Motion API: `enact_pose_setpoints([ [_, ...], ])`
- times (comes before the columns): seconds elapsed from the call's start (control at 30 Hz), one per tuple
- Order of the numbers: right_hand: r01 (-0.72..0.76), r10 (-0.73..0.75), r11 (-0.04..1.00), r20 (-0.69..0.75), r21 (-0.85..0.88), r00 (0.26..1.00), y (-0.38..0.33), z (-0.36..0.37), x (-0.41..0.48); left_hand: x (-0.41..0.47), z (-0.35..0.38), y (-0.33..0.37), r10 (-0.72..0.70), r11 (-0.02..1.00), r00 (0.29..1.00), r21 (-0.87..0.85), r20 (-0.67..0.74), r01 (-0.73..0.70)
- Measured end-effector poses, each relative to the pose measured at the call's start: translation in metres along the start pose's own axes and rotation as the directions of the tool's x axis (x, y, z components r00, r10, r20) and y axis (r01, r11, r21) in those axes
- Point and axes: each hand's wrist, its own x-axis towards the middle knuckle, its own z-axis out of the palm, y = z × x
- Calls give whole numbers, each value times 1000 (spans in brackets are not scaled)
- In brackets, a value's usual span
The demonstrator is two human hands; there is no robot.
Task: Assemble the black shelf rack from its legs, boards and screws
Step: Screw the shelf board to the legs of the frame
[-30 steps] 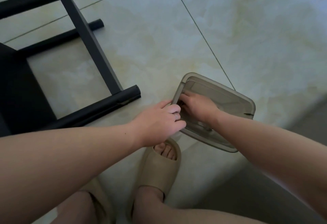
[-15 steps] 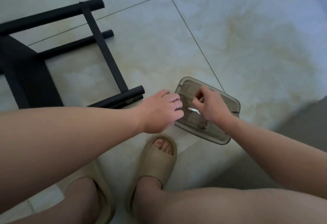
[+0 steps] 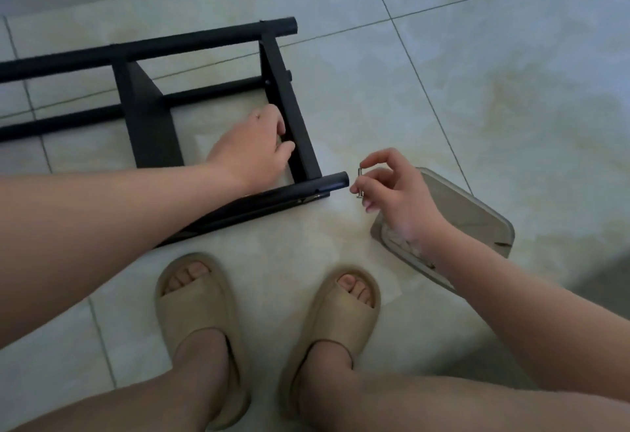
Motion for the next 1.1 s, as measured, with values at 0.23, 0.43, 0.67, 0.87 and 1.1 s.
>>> enact_pose_setpoints([
  [0.23,-20,23,996,-23,87,999,17,24,7,5,25,-15,-110,895,922,-366,370,254],
  [0.43,-44,35,993,82,109,996,30,26,-5,3,36,-6,-60,800,854,-486,516,350],
  [0.67,-38,14,979,122,200,992,30,27,-12,5,38,-2,-62,777,855,-513,514,365],
  [0.87,0,-7,976,31,220,1000,29,31,-16,3,39,-3,-72,789,874,-509,480,344],
  [1.1,51,-45,985,-37,166,998,29,37,-12,0,41,-2,-79,810,890,-491,449,320],
])
